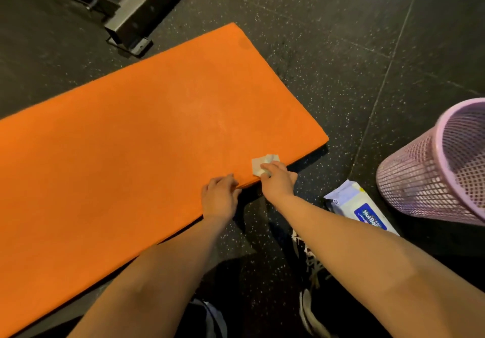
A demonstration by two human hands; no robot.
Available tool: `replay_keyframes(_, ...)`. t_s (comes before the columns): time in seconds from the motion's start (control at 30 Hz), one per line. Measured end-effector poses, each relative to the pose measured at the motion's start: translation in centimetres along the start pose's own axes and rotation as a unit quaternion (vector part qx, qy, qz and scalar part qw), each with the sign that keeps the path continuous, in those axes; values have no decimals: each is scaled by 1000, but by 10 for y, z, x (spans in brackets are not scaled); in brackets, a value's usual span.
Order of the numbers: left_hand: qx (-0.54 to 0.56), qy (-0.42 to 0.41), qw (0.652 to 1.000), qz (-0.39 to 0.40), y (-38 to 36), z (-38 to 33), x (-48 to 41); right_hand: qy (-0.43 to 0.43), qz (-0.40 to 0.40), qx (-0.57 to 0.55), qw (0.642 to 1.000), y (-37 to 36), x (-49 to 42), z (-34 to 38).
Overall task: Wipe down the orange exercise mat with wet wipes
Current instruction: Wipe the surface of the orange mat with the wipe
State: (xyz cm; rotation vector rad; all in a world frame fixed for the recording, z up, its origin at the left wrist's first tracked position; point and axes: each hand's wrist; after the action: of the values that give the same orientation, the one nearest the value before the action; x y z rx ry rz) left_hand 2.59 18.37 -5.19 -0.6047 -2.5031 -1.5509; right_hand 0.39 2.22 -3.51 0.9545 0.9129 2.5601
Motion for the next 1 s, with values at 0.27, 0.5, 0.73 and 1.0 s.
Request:
replay_keyframes(0.27, 41, 26, 998, -39, 34, -13, 9, 48, -3, -103, 994, 19, 27, 20)
replay_keyframes(0.5, 69, 24, 996, -55, 48, -28, 35, 73, -31, -113, 990, 29, 44, 24)
replay_keyframes(0.73, 72, 34, 996, -28, 35, -40, 73, 83, -11, -114, 990, 35, 66, -3)
replay_keyframes(1.0, 74, 73, 995, -5, 17, -41, 104, 66, 17, -87, 994, 22, 76, -30)
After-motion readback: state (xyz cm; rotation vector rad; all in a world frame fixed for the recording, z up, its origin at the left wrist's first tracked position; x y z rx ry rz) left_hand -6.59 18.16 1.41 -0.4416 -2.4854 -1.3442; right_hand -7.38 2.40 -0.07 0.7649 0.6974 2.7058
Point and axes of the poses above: each hand's wrist, its own x-axis away from the middle knuckle, its own y-axis out of the back of the hand, z = x × y
